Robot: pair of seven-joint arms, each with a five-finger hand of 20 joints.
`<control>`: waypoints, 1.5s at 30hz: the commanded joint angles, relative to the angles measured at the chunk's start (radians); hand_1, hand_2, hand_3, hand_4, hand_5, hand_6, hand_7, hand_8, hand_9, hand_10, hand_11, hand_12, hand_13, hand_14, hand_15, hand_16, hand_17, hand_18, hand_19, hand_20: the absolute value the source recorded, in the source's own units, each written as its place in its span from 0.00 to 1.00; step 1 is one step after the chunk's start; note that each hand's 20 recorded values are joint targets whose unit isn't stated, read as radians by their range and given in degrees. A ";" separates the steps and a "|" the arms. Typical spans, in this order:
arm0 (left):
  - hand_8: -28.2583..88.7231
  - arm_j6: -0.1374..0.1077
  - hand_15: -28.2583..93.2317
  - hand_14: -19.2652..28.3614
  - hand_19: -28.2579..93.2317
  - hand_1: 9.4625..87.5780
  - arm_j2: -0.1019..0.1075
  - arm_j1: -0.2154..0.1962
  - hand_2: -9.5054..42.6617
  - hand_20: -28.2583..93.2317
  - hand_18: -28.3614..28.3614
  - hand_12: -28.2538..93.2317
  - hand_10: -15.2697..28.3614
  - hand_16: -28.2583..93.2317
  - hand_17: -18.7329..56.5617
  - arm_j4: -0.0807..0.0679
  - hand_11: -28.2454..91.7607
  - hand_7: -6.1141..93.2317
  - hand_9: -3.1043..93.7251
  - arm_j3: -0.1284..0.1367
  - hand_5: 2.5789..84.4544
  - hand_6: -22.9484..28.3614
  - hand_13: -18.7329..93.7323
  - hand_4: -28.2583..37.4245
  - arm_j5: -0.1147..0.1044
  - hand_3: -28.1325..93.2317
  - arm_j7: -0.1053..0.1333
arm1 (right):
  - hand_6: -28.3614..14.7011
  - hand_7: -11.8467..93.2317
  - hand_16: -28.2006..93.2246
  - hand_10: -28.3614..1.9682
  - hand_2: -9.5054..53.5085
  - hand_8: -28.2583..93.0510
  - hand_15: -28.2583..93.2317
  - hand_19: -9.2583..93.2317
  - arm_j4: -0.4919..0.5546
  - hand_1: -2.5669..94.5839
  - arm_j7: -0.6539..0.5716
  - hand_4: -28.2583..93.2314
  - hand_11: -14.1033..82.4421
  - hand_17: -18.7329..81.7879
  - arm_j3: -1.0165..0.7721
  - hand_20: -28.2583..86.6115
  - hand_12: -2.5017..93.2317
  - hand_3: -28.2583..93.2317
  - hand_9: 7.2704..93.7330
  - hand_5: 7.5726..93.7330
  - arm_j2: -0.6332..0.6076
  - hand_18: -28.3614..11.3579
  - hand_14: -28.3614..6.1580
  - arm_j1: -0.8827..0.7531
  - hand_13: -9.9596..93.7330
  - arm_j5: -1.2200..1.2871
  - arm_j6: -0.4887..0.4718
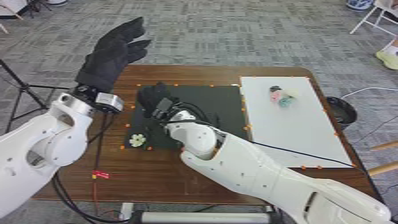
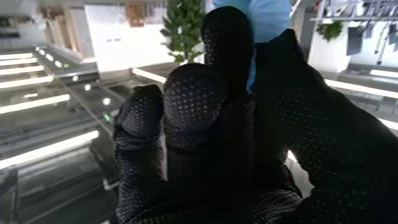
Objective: Arrange flowers
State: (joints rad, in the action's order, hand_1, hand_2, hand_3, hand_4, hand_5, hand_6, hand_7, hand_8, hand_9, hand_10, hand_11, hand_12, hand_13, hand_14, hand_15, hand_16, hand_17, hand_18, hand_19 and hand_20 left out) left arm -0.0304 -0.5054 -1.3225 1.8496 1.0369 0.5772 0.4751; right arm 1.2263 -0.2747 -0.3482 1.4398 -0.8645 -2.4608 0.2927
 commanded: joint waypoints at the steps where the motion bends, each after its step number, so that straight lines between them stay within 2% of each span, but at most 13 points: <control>1: 0.17 0.014 0.43 0.68 0.53 0.24 0.000 0.085 0.10 0.33 0.83 0.39 0.57 0.28 0.11 -0.010 0.35 0.23 0.22 -0.098 0.26 0.48 0.31 0.05 -0.027 0.77 0.025 | 0.74 0.58 0.61 0.84 0.00 0.21 0.73 0.86 -0.036 0.58 -0.002 0.00 0.28 0.50 0.025 0.71 0.50 0.88 0.94 0.76 0.040 0.27 0.76 -0.001 0.78 -0.021 0.101; 2: 0.17 -0.004 0.43 0.68 0.53 0.24 0.030 0.132 0.10 0.33 0.83 0.39 0.57 0.28 0.11 -0.009 0.35 0.23 0.22 -0.166 0.26 0.48 0.31 0.05 -0.059 0.77 0.056 | 0.74 0.58 0.61 0.84 0.00 0.21 0.73 0.86 -0.034 0.58 0.003 0.00 0.28 0.49 0.020 0.71 0.50 0.88 0.94 0.75 0.043 0.27 0.76 -0.005 0.78 -0.024 0.097; 4: 0.17 -0.016 0.43 0.68 0.53 0.24 0.049 0.202 0.10 0.33 0.83 0.39 0.57 0.29 0.11 -0.017 0.35 0.22 0.22 -0.253 0.26 0.48 0.31 0.05 -0.087 0.77 0.081 | 0.75 0.58 0.61 0.84 0.00 0.21 0.73 0.86 -0.035 0.58 0.002 0.00 0.28 0.49 0.014 0.71 0.50 0.88 0.94 0.75 0.046 0.27 0.76 -0.012 0.78 -0.030 0.105; 6: 0.17 -0.026 0.43 0.68 0.53 0.24 0.049 0.235 0.10 0.33 0.83 0.39 0.57 0.28 0.11 -0.025 0.35 0.22 0.22 -0.289 0.26 0.48 0.31 0.05 -0.100 0.77 0.088 | 0.75 0.58 0.61 0.85 0.00 0.22 0.74 0.86 -0.041 0.58 0.024 0.00 0.28 0.49 0.001 0.71 0.50 0.88 0.94 0.75 0.051 0.27 0.76 -0.017 0.78 -0.030 0.112; 8: 0.17 -0.023 0.43 0.68 0.53 0.24 0.036 0.235 0.10 0.33 0.83 0.39 0.57 0.28 0.11 -0.033 0.35 0.22 0.22 -0.283 0.26 0.48 0.31 0.05 -0.092 0.77 0.079 | 0.76 0.57 0.61 0.84 0.00 0.22 0.74 0.86 -0.049 0.58 0.044 0.00 0.27 0.49 -0.012 0.71 0.50 0.88 0.94 0.75 0.056 0.27 0.75 -0.025 0.78 -0.029 0.123; 14: 0.17 -0.012 0.43 0.68 0.53 0.24 0.010 0.203 0.10 0.33 0.83 0.39 0.57 0.29 0.11 -0.039 0.35 0.22 0.22 -0.232 0.26 0.48 0.31 0.05 -0.069 0.77 0.060 | 0.77 0.54 0.60 0.83 0.00 0.20 0.76 0.85 -0.036 0.56 0.098 0.00 0.24 0.48 -0.057 0.70 0.45 0.87 0.91 0.72 0.052 0.29 0.73 -0.047 0.76 -0.032 0.077; 23: 0.17 0.005 0.43 0.68 0.53 0.24 0.018 0.087 0.10 0.33 0.83 0.39 0.57 0.29 0.11 -0.004 0.35 0.22 0.22 -0.112 0.26 0.48 0.31 0.05 -0.043 0.77 0.051 | 0.75 0.43 0.50 0.72 0.00 0.18 0.84 0.83 0.008 0.45 0.018 0.00 0.37 0.43 -0.008 0.70 0.24 0.88 0.73 0.61 0.026 0.29 0.67 -0.031 0.67 -0.009 0.029; 28: 0.17 0.022 0.43 0.68 0.53 0.24 -0.006 0.033 0.10 0.33 0.83 0.39 0.57 0.28 0.11 0.002 0.35 0.22 0.22 -0.042 0.26 0.48 0.31 0.05 -0.016 0.77 0.029 | 0.75 0.41 0.49 0.71 0.00 0.13 0.85 0.83 0.019 0.43 -0.009 0.00 0.38 0.43 0.012 0.70 0.22 0.89 0.71 0.61 0.020 0.28 0.65 -0.027 0.66 -0.011 0.017; 37: 0.17 0.021 0.43 0.68 0.53 0.24 -0.020 -0.030 0.10 0.33 0.83 0.39 0.57 0.29 0.11 0.013 0.35 0.22 0.22 0.028 0.26 0.48 0.31 0.05 0.001 0.77 0.017 | 0.73 0.41 0.49 0.69 0.00 0.09 0.85 0.83 0.085 0.41 -0.009 0.00 0.37 0.41 -0.033 0.70 0.22 0.93 0.66 0.55 -0.006 0.28 0.64 -0.046 0.64 0.001 -0.092; 39: 0.17 0.019 0.43 0.68 0.53 0.24 -0.019 -0.039 0.10 0.33 0.83 0.39 0.57 0.29 0.11 0.013 0.35 0.22 0.22 0.038 0.26 0.48 0.31 0.05 0.001 0.77 0.021 | 0.71 0.38 0.54 0.67 0.00 0.10 0.84 0.83 0.118 0.45 0.010 0.00 0.43 0.41 -0.031 0.70 0.25 0.95 0.61 0.46 -0.030 0.27 0.65 -0.035 0.63 0.014 -0.110; 41: 0.17 -0.005 0.43 0.68 0.53 0.24 -0.004 -0.097 0.10 0.33 0.83 0.39 0.57 0.29 0.11 0.035 0.35 0.22 0.22 0.086 0.26 0.48 0.31 0.05 0.000 0.77 0.039 | 0.71 0.35 0.57 0.66 0.00 0.11 0.84 0.84 0.163 0.47 0.019 0.01 0.48 0.41 -0.028 0.70 0.34 0.96 0.57 0.40 -0.048 0.27 0.64 -0.021 0.63 0.034 -0.171; 43: 0.17 -0.006 0.43 0.68 0.53 0.24 -0.008 -0.119 0.10 0.33 0.83 0.39 0.57 0.28 0.11 0.035 0.35 0.22 0.22 0.104 0.26 0.48 0.31 0.05 -0.002 0.77 0.031 | 0.72 0.32 0.60 0.61 0.00 0.12 0.87 0.85 0.196 0.49 0.053 0.02 0.57 0.41 -0.052 0.70 0.52 0.96 0.50 0.33 -0.060 0.25 0.62 -0.028 0.62 0.046 -0.249; 45: 0.17 -0.017 0.43 0.68 0.53 0.24 -0.008 -0.129 0.10 0.33 0.83 0.39 0.57 0.28 0.11 0.037 0.35 0.22 0.22 0.111 0.26 0.48 0.31 0.05 -0.006 0.77 0.031 | 0.72 0.31 0.60 0.58 0.00 0.12 0.88 0.85 0.202 0.49 0.106 0.02 0.60 0.41 -0.069 0.71 0.57 0.96 0.48 0.32 -0.063 0.25 0.61 -0.024 0.61 0.109 -0.302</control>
State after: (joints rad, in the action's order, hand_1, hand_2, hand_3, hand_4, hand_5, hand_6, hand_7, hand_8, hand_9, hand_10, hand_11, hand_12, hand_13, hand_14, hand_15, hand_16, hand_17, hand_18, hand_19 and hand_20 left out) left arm -0.0154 -0.5197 -1.3788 1.8658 1.1032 0.5742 0.4975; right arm 1.3630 -0.2718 -0.3778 1.4089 -0.9122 -2.4390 0.1431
